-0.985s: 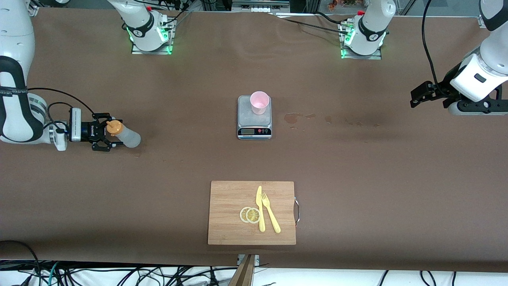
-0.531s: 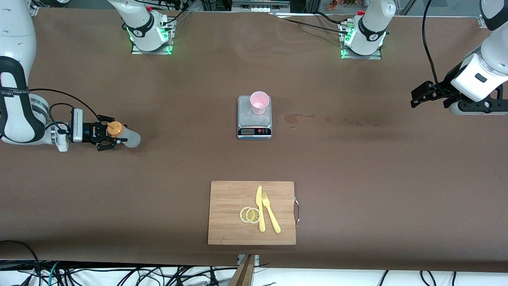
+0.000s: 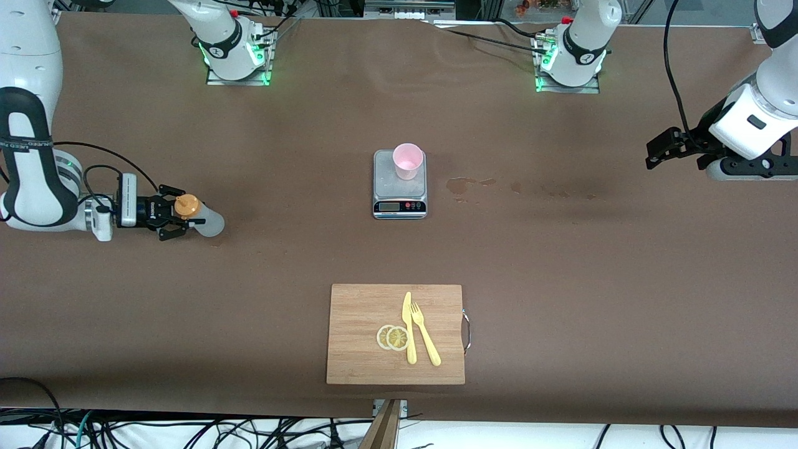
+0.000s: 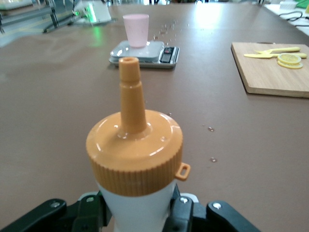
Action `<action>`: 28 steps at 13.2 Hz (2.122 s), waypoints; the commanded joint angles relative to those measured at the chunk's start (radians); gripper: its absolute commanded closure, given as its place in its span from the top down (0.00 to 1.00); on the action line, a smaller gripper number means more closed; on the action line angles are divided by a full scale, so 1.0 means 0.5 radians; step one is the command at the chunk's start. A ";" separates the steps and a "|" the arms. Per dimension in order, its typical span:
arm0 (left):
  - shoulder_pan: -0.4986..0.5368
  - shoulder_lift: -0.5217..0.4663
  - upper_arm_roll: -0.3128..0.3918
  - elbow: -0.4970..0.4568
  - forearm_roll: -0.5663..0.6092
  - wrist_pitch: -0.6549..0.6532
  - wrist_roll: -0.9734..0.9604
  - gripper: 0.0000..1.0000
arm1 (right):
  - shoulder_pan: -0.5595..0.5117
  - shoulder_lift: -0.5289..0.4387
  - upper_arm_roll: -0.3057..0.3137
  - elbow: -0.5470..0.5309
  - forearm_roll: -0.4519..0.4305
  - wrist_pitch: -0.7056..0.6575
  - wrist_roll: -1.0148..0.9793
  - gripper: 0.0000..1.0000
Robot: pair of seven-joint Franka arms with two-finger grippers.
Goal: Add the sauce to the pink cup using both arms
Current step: 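Lift the sauce bottle with the right gripper over the pink cup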
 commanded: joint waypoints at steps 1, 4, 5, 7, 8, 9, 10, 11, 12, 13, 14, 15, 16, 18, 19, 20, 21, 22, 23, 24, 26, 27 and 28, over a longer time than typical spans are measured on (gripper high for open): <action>0.014 0.006 -0.005 0.042 0.044 -0.033 0.007 1.00 | 0.199 -0.204 -0.037 -0.037 -0.125 0.183 0.261 0.00; 0.017 0.002 -0.005 0.042 0.044 -0.033 0.007 1.00 | 0.438 -0.360 -0.068 -0.041 -0.361 0.364 0.641 0.00; 0.017 0.002 -0.005 0.042 0.044 -0.033 0.004 1.00 | 0.546 -0.424 -0.080 -0.041 -0.480 0.398 0.837 0.00; 0.053 0.002 -0.005 0.048 0.041 -0.027 0.007 1.00 | 0.705 -0.523 -0.080 -0.022 -0.735 0.417 1.279 0.00; 0.054 -0.001 -0.008 0.048 0.041 -0.033 0.007 1.00 | 0.782 -0.553 -0.080 -0.001 -0.845 0.417 1.466 0.00; 0.057 -0.004 -0.008 0.048 0.041 -0.036 0.007 1.00 | 0.874 -0.581 -0.080 0.015 -0.977 0.417 1.617 0.00; 0.057 -0.001 -0.008 0.048 0.041 -0.045 0.010 1.00 | 0.975 -0.612 -0.086 0.024 -1.088 0.413 1.764 0.00; 0.057 -0.001 -0.008 0.048 0.041 -0.046 0.010 1.00 | 1.082 -0.639 -0.113 0.030 -1.171 0.401 1.918 0.00; 0.057 -0.001 -0.008 0.048 0.038 -0.049 0.010 1.00 | 1.169 -0.649 -0.135 0.051 -1.238 0.389 2.025 0.00; 0.057 -0.001 -0.005 0.048 0.038 -0.049 0.013 1.00 | 1.239 -0.649 -0.153 0.070 -1.285 0.349 2.124 0.00; 0.057 -0.001 -0.005 0.051 0.038 -0.049 0.010 1.00 | 1.322 -0.646 -0.172 0.106 -1.355 0.297 2.246 0.00; 0.057 -0.001 -0.005 0.051 0.038 -0.049 0.010 1.00 | 1.414 -0.643 -0.181 0.143 -1.462 0.248 2.411 0.00; 0.057 -0.004 -0.005 0.051 0.038 -0.049 0.013 1.00 | 1.512 -0.637 -0.184 0.177 -1.554 0.202 2.580 0.00; 0.060 -0.001 -0.005 0.060 0.038 -0.049 0.013 1.00 | 1.617 -0.597 -0.181 0.266 -1.659 0.098 2.799 0.00; 0.057 -0.001 -0.005 0.060 0.038 -0.052 0.013 1.00 | 1.666 -0.578 -0.181 0.300 -1.705 0.049 2.882 0.00; 0.060 -0.001 -0.005 0.063 0.038 -0.055 0.013 1.00 | 1.718 -0.548 -0.175 0.349 -1.760 -0.009 2.980 0.00; 0.060 -0.001 -0.005 0.066 0.038 -0.058 0.013 1.00 | 1.767 -0.508 -0.166 0.410 -1.797 -0.089 3.075 0.00; 0.063 -0.001 -0.005 0.063 0.038 -0.058 0.013 1.00 | 1.816 -0.462 -0.166 0.477 -1.816 -0.166 3.152 0.00; 0.066 -0.001 -0.005 0.063 0.038 -0.061 0.013 1.00 | 1.874 -0.410 -0.169 0.533 -1.840 -0.233 3.228 0.00; 0.069 -0.001 -0.005 0.066 0.038 -0.061 0.013 1.00 | 1.930 -0.361 -0.169 0.579 -1.868 -0.286 3.305 0.00; 0.072 -0.001 -0.005 0.069 0.038 -0.061 0.013 1.00 | 2.007 -0.260 -0.163 0.653 -1.874 -0.344 3.477 0.00; 0.072 -0.001 -0.005 0.069 0.038 -0.064 0.013 1.00 | 2.037 -0.211 -0.145 0.686 -1.874 -0.387 3.548 0.00; 0.072 0.002 -0.005 0.072 0.035 -0.064 0.013 1.00 | 2.077 -0.171 -0.117 0.708 -1.889 -0.409 3.606 0.00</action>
